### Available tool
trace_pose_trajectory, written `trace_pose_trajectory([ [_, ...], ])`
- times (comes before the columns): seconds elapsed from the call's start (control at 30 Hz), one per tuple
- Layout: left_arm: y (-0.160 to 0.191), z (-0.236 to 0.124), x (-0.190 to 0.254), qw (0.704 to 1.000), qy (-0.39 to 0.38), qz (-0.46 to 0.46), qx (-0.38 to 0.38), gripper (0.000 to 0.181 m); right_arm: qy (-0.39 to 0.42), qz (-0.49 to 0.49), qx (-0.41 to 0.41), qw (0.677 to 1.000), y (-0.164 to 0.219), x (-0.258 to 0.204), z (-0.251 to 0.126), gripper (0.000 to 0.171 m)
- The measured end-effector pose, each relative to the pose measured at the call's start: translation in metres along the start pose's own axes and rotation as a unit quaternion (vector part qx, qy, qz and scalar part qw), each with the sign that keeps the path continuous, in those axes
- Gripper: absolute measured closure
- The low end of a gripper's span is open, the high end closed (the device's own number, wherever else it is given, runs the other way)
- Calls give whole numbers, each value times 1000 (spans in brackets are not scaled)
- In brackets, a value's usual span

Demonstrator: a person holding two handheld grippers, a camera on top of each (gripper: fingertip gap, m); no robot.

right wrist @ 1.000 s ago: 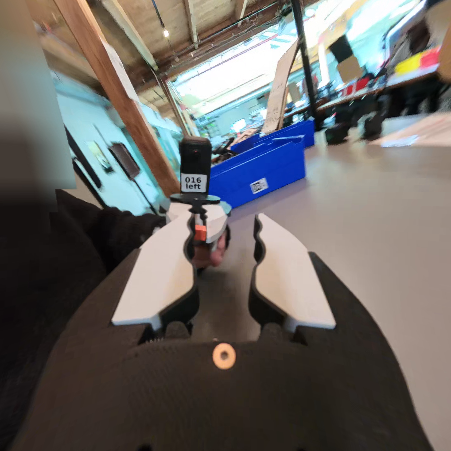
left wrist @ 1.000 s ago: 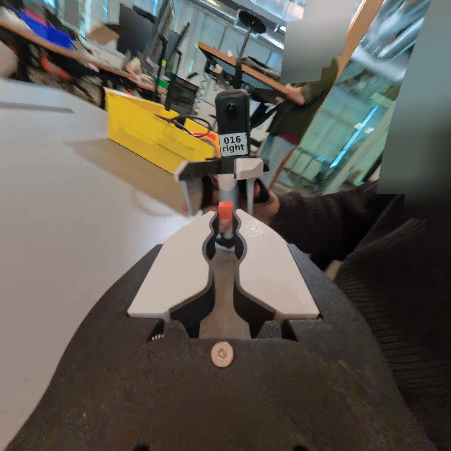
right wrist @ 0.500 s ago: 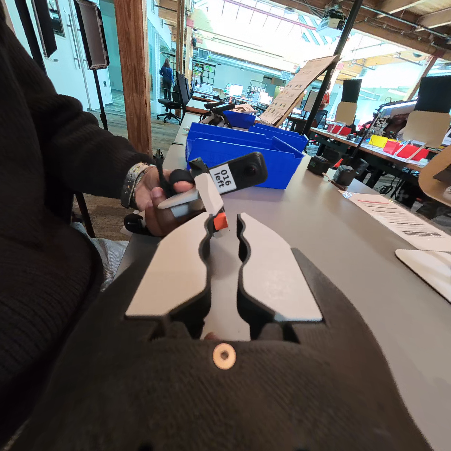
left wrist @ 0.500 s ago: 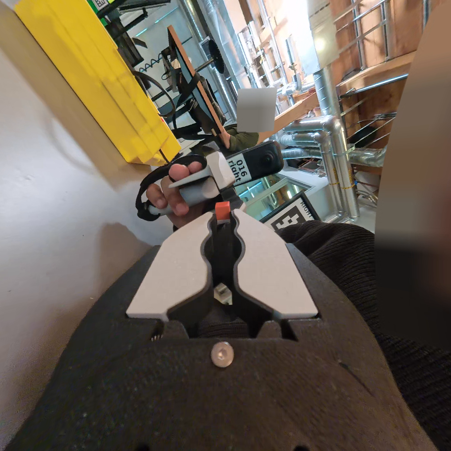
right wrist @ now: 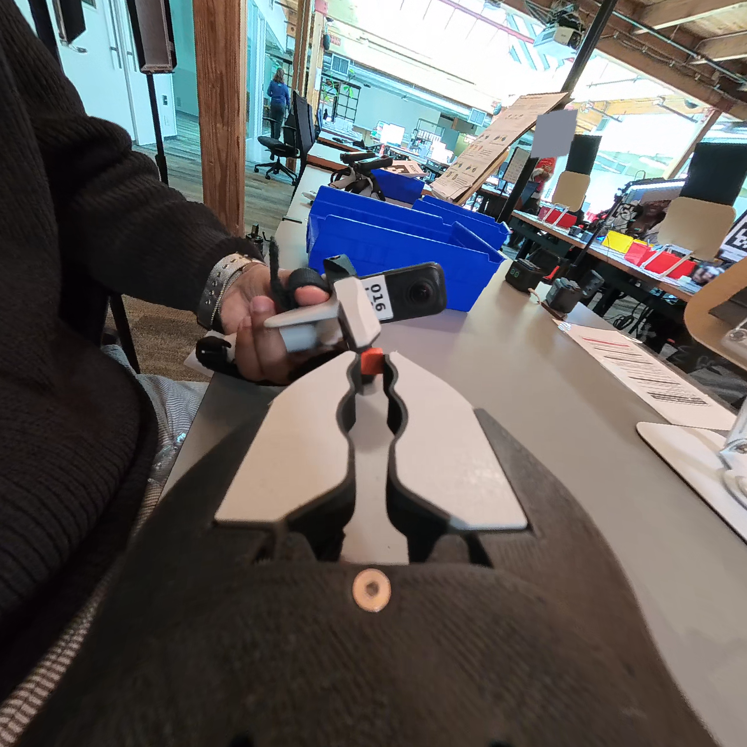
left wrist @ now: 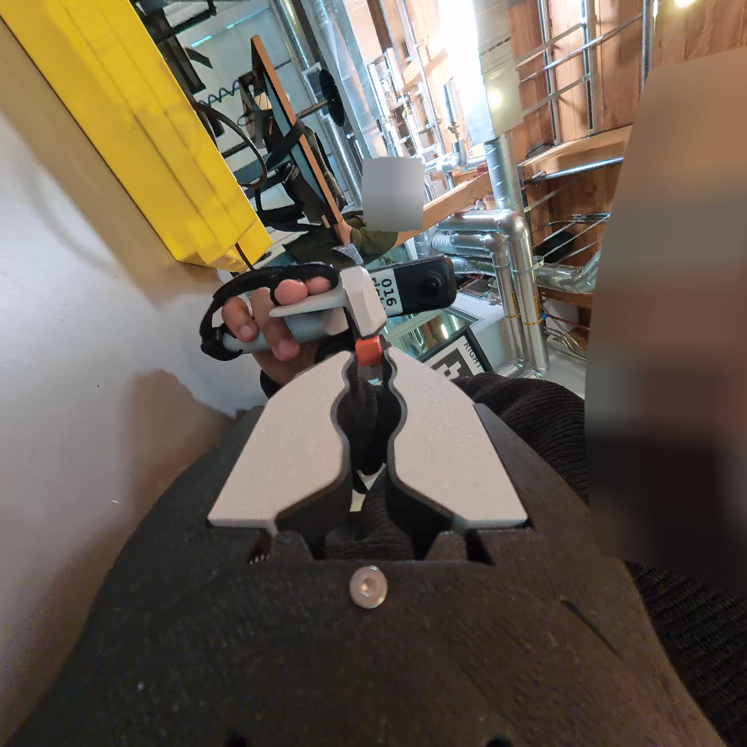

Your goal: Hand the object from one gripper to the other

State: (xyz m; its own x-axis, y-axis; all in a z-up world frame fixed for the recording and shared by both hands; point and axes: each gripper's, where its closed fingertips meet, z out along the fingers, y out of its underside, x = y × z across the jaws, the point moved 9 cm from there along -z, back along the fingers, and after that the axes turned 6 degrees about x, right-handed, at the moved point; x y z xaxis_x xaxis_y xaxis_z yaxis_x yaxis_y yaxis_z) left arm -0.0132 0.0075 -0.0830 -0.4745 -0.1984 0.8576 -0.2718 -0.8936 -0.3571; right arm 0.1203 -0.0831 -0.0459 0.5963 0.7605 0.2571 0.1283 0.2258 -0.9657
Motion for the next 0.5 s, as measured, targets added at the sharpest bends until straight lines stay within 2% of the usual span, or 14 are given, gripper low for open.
trace_pose_trajectory([
  [0.1, -3, -2, -2, 1000, -12, 1, 21, 154, 22, 9, -4, 1000, -1, 4, -3, 161],
  [0.27, -7, -6, -2, 999, -12, 2, 40, 154, 126, 20, -30, 991, -16, 27, -27, 161],
  [0.37, -6, -5, -4, 999, -15, 2, 34, 155, 242, 54, -64, 967, -35, 50, -70, 161],
  [0.5, -5, -4, -6, 999, -18, 4, 28, 156, 399, 68, -76, 911, -58, 73, -153, 161],
])
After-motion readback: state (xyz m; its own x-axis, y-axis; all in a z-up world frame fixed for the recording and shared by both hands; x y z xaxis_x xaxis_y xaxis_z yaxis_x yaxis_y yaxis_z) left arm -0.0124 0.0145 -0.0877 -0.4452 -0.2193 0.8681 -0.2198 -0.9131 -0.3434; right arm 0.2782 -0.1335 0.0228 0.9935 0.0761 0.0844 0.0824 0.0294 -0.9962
